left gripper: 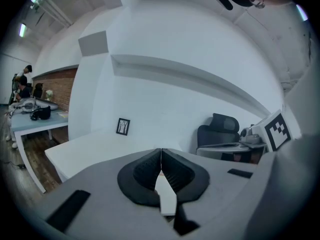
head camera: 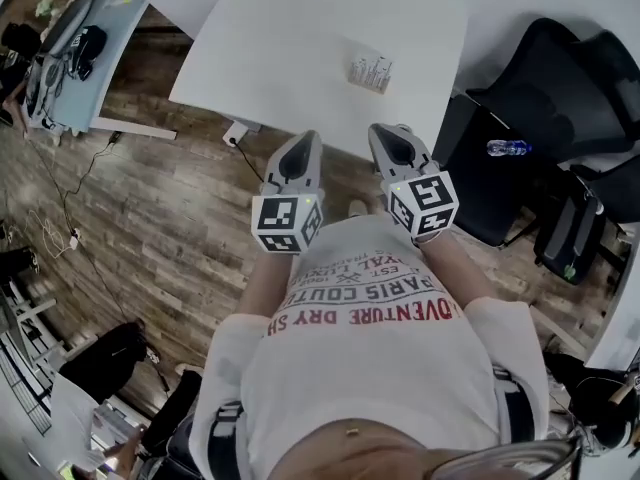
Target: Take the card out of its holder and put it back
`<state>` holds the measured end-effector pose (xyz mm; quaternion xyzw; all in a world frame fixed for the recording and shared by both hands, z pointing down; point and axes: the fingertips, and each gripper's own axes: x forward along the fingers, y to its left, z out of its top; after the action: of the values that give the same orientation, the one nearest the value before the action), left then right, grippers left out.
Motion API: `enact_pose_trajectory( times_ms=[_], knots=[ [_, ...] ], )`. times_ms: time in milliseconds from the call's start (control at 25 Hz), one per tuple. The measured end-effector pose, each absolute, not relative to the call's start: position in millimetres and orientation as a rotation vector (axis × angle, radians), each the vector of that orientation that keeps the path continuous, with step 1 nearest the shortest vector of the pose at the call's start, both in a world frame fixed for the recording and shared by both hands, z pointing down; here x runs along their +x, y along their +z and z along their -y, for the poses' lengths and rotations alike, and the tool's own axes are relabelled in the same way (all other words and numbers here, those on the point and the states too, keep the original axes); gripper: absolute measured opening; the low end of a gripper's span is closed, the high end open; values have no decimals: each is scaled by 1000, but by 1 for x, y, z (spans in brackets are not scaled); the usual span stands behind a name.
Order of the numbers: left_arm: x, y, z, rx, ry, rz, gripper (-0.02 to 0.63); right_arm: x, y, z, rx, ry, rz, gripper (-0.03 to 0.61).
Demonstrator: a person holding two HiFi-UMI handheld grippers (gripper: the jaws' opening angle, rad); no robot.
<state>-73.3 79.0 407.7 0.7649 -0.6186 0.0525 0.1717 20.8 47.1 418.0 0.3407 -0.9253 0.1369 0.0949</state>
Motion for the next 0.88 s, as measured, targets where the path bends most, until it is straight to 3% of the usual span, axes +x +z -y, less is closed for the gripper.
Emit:
enact_pose_trajectory(
  times_ms=[880],
  knots=[
    [-68, 421, 103, 2480, 252, 1205, 25, 33, 443, 85, 1569, 569, 2460, 25]
  ],
)
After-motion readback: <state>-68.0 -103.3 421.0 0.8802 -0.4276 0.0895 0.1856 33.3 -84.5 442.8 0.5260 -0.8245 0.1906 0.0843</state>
